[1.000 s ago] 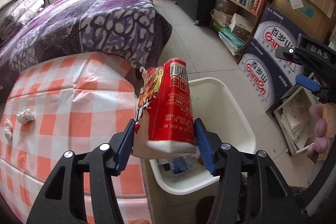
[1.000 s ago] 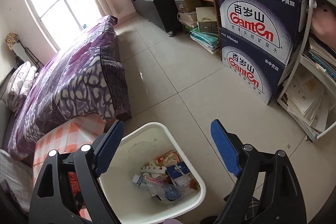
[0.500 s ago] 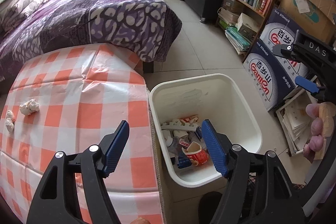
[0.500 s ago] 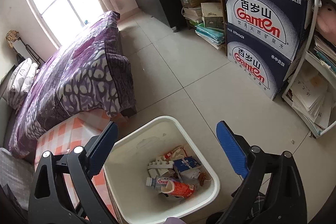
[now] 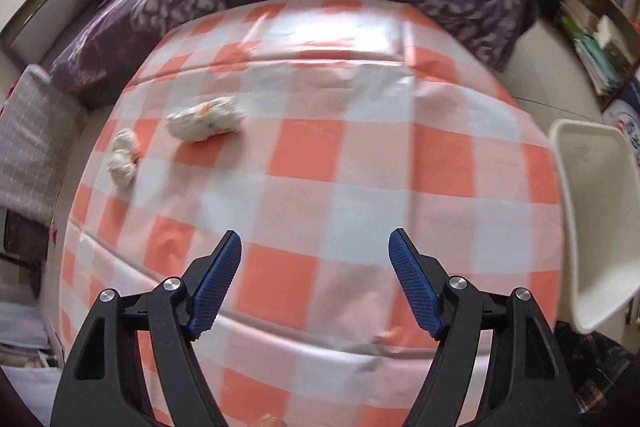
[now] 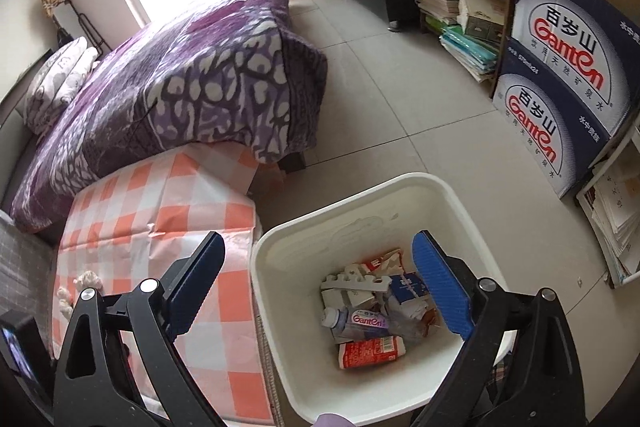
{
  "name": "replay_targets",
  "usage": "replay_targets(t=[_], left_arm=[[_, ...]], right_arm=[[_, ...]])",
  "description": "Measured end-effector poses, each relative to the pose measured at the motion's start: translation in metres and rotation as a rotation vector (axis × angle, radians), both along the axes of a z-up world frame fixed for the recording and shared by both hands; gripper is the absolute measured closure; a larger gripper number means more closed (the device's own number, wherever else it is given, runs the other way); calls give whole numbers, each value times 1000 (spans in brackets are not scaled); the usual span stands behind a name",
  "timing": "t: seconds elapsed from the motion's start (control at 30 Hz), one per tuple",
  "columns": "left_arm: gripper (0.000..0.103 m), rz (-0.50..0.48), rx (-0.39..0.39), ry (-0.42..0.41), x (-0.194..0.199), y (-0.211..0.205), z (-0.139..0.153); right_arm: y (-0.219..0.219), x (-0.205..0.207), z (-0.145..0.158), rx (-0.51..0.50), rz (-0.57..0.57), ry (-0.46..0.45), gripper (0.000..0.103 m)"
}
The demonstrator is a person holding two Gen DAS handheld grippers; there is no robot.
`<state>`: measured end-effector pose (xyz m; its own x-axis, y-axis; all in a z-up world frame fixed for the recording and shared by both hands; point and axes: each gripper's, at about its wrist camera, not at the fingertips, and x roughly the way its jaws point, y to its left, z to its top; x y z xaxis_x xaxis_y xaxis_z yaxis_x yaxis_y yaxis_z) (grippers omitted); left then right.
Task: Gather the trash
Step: 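Grasp a white tissue wad with each tool, then carry both tissue wads over the bin and open both tools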
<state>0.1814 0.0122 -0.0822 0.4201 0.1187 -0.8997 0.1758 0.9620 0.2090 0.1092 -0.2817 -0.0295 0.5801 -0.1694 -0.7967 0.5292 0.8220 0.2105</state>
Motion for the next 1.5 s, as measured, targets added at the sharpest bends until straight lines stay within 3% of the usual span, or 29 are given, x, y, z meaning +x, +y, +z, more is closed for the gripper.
replay_targets(t=[0.2,0.33,0.57,0.73,0.8,0.93,1.0,1.1,1.17,1.2,1.23,1.5], left_arm=[[29,246,87,11,57,112,-13],[29,328,113,-21,86,164,-15],[29,277,86,-13,119,200,-29],[30,224,15,-16,134,213,-34],[38,212,-40,-5,138,219,-34],[66,190,-98,6,143,227,-34],[68,193,-105,1,144,231,-35],[69,202,-107,-11,144,236,-36],[69,208,-104,-16,144,240,-36],[69,211,-103,-19,143,241,-35],[69,216,-102,-21,142,242,-35],[70,274,-117,-46,136,257,-23]], right_arm=[[61,35,-18,-82,140,52,12],[109,58,-33,-140,295,63,12],[218,98,-54,-293,717,42,12],[288,139,-64,-314,899,36,12],[313,151,-69,-329,953,39,12],[342,168,-76,-355,1021,41,12],[352,175,-81,-363,1035,48,12],[361,185,-85,-355,1050,63,22],[365,188,-88,-337,1055,75,33],[366,190,-88,-314,1057,77,44],[367,190,-87,-295,1052,78,61],[363,182,-73,-275,976,44,64]])
